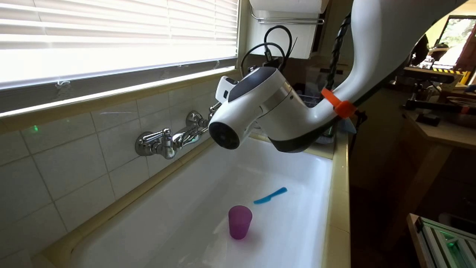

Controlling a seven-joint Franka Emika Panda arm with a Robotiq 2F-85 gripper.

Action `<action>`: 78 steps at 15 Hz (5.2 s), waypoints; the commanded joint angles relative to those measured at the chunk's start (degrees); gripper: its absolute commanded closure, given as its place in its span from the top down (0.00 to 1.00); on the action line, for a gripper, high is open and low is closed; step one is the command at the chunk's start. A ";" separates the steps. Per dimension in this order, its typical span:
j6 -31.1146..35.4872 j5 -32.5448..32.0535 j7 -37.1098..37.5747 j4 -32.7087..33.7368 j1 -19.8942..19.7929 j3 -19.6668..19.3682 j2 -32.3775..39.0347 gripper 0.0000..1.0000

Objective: Push the faucet to the left then pour the liquid out of the green cup and place the cup on the dishrack.

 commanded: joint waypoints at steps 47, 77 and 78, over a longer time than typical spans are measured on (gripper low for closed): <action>40.04 53.03 3.54 -14.63 -19.47 -16.65 -33.06 0.01; 55.56 66.63 -2.19 -3.50 -26.90 -26.27 -19.48 0.01; 55.71 67.26 -2.11 -3.12 -27.12 -26.57 -18.90 0.01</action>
